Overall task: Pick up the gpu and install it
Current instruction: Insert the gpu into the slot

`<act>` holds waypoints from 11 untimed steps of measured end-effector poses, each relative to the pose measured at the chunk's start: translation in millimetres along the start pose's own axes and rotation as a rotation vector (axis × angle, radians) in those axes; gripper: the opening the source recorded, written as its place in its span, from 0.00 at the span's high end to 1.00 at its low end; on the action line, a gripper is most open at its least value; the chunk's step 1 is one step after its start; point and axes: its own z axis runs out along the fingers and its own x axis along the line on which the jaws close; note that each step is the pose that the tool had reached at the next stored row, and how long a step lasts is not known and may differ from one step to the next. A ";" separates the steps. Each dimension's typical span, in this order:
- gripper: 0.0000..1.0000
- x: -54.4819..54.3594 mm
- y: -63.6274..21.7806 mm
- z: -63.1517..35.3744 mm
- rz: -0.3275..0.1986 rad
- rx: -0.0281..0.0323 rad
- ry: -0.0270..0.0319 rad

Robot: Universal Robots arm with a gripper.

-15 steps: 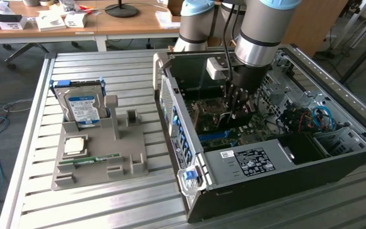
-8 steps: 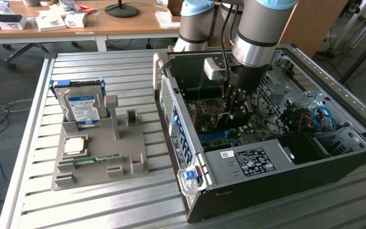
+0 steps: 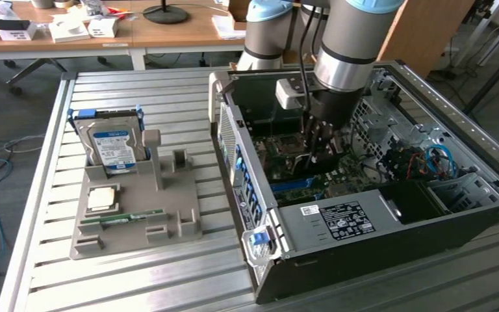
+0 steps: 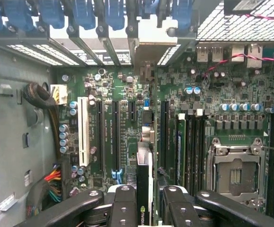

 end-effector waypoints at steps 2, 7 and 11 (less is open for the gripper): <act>0.74 0.1 0.9 0.8 0.000 0.0000 0.0001; 0.74 0.1 1.3 3.1 0.000 -0.0001 0.0003; 0.74 0.0 2.4 3.2 0.000 0.0000 0.0000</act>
